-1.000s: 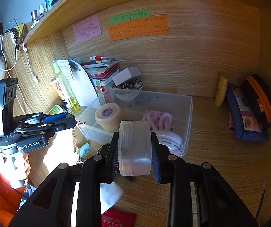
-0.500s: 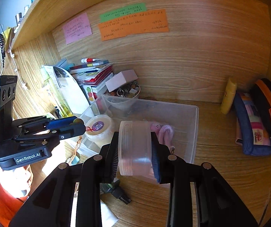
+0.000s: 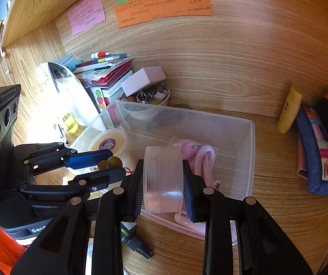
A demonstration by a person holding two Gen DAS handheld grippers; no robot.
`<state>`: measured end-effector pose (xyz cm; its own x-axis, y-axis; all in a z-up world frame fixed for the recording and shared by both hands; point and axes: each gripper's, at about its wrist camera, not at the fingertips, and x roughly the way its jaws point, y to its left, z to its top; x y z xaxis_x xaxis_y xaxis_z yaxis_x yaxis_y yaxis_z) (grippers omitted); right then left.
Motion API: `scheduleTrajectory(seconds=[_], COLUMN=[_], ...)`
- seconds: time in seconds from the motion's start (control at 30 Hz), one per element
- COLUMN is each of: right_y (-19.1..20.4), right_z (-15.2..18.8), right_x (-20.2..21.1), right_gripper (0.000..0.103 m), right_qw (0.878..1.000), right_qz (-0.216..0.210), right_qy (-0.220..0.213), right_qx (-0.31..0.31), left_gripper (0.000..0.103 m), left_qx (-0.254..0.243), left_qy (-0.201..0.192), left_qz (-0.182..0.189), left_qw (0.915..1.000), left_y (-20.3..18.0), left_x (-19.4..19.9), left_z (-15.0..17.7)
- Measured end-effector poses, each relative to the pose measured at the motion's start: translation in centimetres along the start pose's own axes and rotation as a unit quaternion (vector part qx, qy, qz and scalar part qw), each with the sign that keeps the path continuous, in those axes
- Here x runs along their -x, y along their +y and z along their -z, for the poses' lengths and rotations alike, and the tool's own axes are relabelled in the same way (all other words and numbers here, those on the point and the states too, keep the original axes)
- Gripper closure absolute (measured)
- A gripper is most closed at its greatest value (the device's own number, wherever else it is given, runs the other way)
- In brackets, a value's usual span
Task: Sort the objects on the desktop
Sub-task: 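Carry the cylinder and keychain into the clear box and release both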
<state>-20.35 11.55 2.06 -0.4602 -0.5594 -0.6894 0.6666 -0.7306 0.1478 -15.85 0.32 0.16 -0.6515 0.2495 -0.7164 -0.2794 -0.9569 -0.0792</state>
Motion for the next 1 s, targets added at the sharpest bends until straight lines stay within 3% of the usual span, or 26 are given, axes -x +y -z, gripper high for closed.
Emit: scheduleTrajectory(seconds=[0.5,0.73,1.0], right_y=[0.7,1.6,2.2], right_z=[0.3,0.3,1.3], right_x=[-1.0,0.8,2.3], right_gripper=[0.075,0.075,0.075], right_qw=[0.999,0.999,0.998], right_qz=[0.010,0.027,0.025], right_qy=[0.015,-0.006,-0.004], right_qx=[0.029,0.046,0.054], left_gripper=[0.075,0.075,0.070], left_qx=[-0.002,0.012,0.027], left_qy=[0.005,-0.014,-0.028], left_qz=[0.006,0.007,-0.018], left_qw=[1.0000,0.9998,0.9991], left_y=[0.4,1.4,3.0], left_x=[-0.3,1.3,3.9], left_z=[0.5,0.5,1.1])
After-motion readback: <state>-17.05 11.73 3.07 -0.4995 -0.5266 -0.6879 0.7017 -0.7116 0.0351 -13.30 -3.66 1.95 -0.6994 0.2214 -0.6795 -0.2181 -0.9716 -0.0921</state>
